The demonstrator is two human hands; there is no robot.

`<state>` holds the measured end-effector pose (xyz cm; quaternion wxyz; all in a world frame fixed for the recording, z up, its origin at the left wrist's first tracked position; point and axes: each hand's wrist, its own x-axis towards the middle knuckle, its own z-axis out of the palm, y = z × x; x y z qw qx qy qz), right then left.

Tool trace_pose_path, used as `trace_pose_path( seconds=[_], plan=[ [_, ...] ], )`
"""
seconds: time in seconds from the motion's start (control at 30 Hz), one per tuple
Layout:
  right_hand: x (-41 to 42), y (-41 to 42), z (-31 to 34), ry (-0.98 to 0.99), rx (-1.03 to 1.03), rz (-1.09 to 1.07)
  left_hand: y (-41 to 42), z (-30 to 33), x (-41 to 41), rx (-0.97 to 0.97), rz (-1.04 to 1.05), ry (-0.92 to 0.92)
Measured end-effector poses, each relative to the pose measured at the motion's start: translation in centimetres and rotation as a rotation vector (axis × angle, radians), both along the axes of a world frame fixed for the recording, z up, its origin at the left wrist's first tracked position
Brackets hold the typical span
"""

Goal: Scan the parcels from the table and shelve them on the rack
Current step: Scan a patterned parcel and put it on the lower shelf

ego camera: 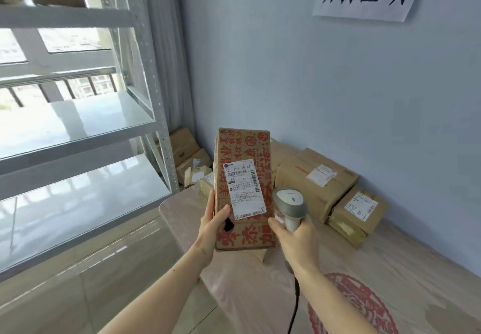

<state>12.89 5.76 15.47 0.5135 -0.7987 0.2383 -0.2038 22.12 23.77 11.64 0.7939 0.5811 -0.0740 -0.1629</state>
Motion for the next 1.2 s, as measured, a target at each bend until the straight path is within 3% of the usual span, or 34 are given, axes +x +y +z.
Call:
trace_pose_path(
  seconds=[0.33, 0.77, 1.2],
  plan=[
    [5.9, 11.6, 0.3, 0.057, 0.036, 0.305, 13.8, 0.6, 1.4, -0.063, 0.309, 0.033],
    [15.2, 36.3, 1.9, 0.032, 0.063, 0.51, 37.8, 4.4, 5.7, -0.073, 0.551, -0.079],
    [19.3, 55.1, 2.3, 0.018, 0.087, 0.836, 55.7, 4.6, 5.0, -0.091, 0.854, -0.004]
  ],
)
